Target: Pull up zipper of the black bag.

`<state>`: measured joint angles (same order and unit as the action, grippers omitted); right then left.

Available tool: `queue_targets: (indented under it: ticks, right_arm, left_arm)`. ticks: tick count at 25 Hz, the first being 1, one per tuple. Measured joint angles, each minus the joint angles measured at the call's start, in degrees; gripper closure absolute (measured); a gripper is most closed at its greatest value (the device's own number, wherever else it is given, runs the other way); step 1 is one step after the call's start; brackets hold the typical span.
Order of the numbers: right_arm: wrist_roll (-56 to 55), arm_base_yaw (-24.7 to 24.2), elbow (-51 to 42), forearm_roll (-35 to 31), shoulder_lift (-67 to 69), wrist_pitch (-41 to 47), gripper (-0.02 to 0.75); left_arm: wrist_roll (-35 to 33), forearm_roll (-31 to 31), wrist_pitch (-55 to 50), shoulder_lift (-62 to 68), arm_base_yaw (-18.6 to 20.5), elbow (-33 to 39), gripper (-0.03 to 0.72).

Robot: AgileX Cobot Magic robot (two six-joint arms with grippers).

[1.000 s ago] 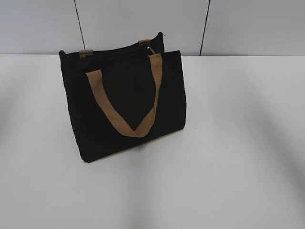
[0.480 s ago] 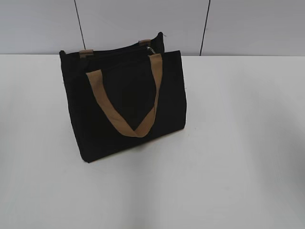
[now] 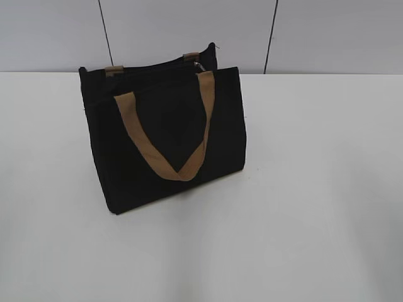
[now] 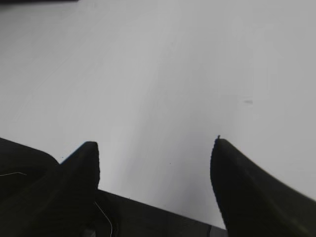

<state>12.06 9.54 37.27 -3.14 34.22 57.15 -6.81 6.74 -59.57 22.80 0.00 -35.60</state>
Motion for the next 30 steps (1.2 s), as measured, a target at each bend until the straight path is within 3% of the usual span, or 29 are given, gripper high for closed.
queue_targets:
  ticks: [8, 19, 30]
  right_arm:
    - [-0.37, 0.0, -8.74, -0.11, -10.54, 1.97, 0.204]
    - [-0.48, 0.0, -10.34, -2.23, -25.6, 4.77, 0.204]
    - [-3.09, 0.0, -10.41, -2.05, -34.66, 5.24, 0.204]
  left_arm:
    - [0.0, 0.0, -0.43, -8.35, 0.0, 3.42, 0.177]
    - [0.0, -0.3, -1.58, -22.51, 0.0, 4.46, 0.177]
    - [0.0, -0.49, -1.7, -23.13, 0.0, 4.46, 0.177]
